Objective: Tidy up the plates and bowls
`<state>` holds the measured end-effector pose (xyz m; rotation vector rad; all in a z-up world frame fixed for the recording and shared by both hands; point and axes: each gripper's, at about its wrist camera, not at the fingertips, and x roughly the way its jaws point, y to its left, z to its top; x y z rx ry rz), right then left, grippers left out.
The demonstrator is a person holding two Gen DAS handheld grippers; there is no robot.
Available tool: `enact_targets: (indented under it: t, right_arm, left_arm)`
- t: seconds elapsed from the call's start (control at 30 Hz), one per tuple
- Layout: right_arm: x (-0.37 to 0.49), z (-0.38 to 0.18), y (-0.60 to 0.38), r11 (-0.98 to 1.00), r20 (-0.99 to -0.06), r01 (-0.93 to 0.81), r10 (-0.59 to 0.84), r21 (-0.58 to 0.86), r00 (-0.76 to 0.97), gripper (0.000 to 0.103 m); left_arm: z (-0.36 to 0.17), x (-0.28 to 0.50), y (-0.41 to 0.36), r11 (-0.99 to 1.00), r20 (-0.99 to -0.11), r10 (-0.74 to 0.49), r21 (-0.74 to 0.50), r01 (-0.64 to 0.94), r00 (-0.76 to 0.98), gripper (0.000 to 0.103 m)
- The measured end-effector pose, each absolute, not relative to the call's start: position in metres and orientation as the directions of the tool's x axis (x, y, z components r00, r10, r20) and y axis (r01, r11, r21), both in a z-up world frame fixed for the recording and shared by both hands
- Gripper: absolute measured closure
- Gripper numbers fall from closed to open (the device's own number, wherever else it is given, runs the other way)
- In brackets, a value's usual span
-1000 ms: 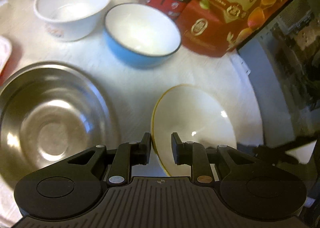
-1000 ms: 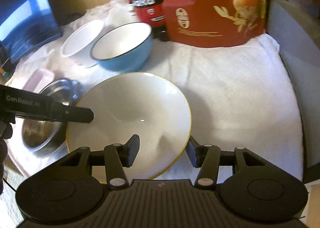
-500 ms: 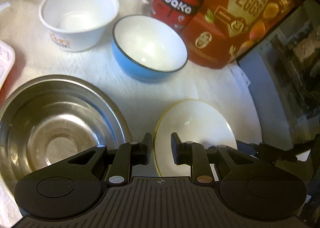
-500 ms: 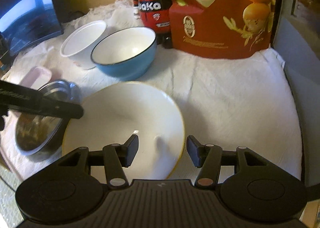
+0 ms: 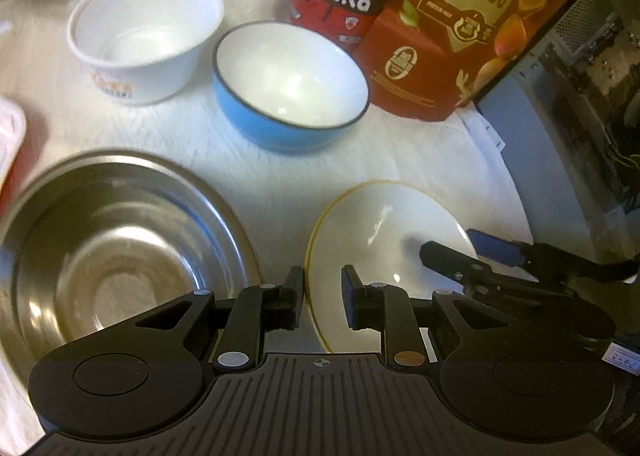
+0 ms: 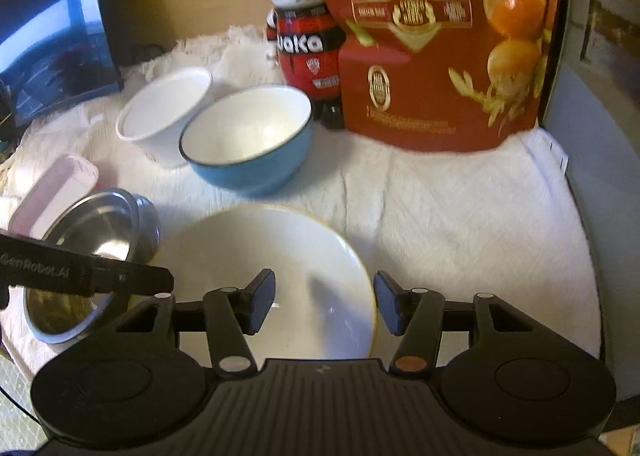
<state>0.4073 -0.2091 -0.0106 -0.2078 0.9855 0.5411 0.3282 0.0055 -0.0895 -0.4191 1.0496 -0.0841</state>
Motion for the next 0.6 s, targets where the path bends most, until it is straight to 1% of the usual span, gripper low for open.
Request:
enact_targets:
  t: [0.07, 0.17, 0.2, 0.37, 0.43, 0.53, 0.6]
  right_arm:
    - [0.406, -0.008, -0.206, 0.842, -0.830, -0.537, 0.331, 0.046, 0.449, 0.043]
    - [0.405, -0.005, -0.205, 0.843, -0.827, -0.537, 0.318, 0.023, 0.464, 0.040]
    - [0.407, -0.006, -0.205, 0.848, -0.831, -0.529, 0.306, 0.017, 0.464, 0.037]
    - [0.408, 0.001, -0.201, 0.859, -0.827, -0.510, 0.261, -0.035, 0.497, 0.035]
    - [0.407, 0.008, -0.199, 0.863, -0.816, -0.502, 0.250, -0.056, 0.521, 0.026]
    - [0.408, 0.014, -0.199, 0.875, -0.817, -0.480, 0.233, -0.061, 0.528, 0.019]
    - [0.407, 0.011, -0.199, 0.882, -0.827, -0.468, 0.222, -0.055, 0.517, 0.018]
  left_arm:
    - [-0.086, 0.331, 0.006, 0.924, -0.822, -0.261, -0.364, -0.116, 0.506, 0.080]
    - [-0.079, 0.336, 0.007, 0.925, -0.814, -0.270, -0.367, -0.095, 0.515, 0.080]
    - [-0.076, 0.337, 0.008, 0.923, -0.806, -0.277, -0.374, -0.088, 0.523, 0.080]
    - [-0.067, 0.346, 0.015, 0.918, -0.795, -0.288, -0.389, -0.084, 0.534, 0.080]
    - [-0.062, 0.352, 0.015, 0.927, -0.807, -0.281, -0.369, -0.071, 0.520, 0.080]
    - [-0.053, 0.365, 0.013, 0.953, -0.848, -0.260, -0.302, -0.017, 0.463, 0.080]
    - [-0.047, 0.369, 0.012, 0.970, -0.858, -0.214, -0.244, -0.003, 0.467, 0.080]
